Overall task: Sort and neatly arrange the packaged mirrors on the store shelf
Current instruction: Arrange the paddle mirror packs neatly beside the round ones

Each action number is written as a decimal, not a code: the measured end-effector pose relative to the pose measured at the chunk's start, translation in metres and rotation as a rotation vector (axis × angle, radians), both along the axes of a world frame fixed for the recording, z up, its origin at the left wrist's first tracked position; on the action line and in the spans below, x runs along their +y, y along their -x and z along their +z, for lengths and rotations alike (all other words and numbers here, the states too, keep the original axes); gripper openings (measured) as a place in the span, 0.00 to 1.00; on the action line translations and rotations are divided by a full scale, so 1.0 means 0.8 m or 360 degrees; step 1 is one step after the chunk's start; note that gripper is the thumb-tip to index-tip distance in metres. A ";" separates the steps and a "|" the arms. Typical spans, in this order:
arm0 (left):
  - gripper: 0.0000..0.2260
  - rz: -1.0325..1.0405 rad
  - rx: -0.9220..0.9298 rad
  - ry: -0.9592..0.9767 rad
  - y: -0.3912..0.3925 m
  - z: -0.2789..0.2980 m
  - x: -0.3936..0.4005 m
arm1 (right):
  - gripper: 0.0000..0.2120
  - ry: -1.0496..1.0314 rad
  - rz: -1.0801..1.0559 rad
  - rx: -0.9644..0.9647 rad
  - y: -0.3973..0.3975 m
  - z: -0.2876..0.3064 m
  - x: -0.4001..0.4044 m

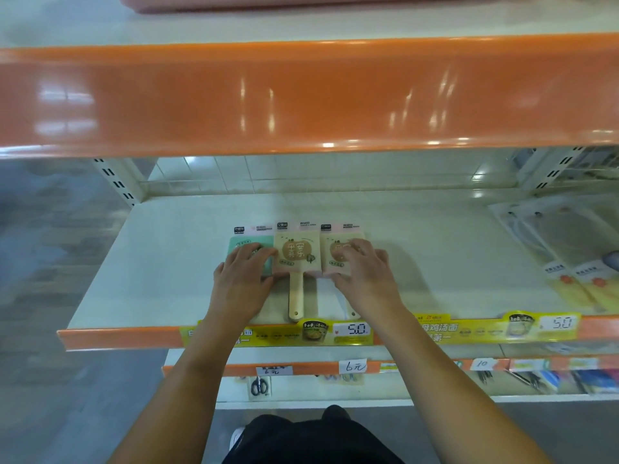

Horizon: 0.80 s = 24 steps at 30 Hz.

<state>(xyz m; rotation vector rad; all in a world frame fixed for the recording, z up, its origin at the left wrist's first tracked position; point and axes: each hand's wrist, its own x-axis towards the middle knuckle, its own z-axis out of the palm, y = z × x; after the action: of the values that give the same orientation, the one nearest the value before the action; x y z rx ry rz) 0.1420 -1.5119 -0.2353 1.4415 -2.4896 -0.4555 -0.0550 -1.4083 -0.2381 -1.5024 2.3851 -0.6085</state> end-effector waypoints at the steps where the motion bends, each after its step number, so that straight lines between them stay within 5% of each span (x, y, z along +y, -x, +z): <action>1: 0.19 0.0002 0.0000 0.0007 0.000 0.000 0.000 | 0.17 0.0005 -0.0001 0.0005 0.000 -0.001 0.000; 14: 0.26 -0.0038 -0.0013 -0.0063 -0.014 0.008 0.011 | 0.23 -0.0122 -0.0020 0.0012 -0.010 0.007 0.010; 19: 0.21 -0.0272 0.0019 0.0072 -0.008 0.039 0.023 | 0.16 0.0365 -0.0063 -0.0063 -0.033 0.020 0.025; 24: 0.18 -0.0512 0.0077 0.0154 0.012 0.058 0.049 | 0.16 0.0391 -0.0124 0.0027 -0.058 0.040 0.051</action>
<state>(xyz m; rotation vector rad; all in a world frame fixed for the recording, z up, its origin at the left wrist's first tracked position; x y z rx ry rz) 0.1321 -1.4726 -0.1891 0.9854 -2.6711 -0.4135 -0.0089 -1.3673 -0.2061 -1.5176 2.4645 -0.9402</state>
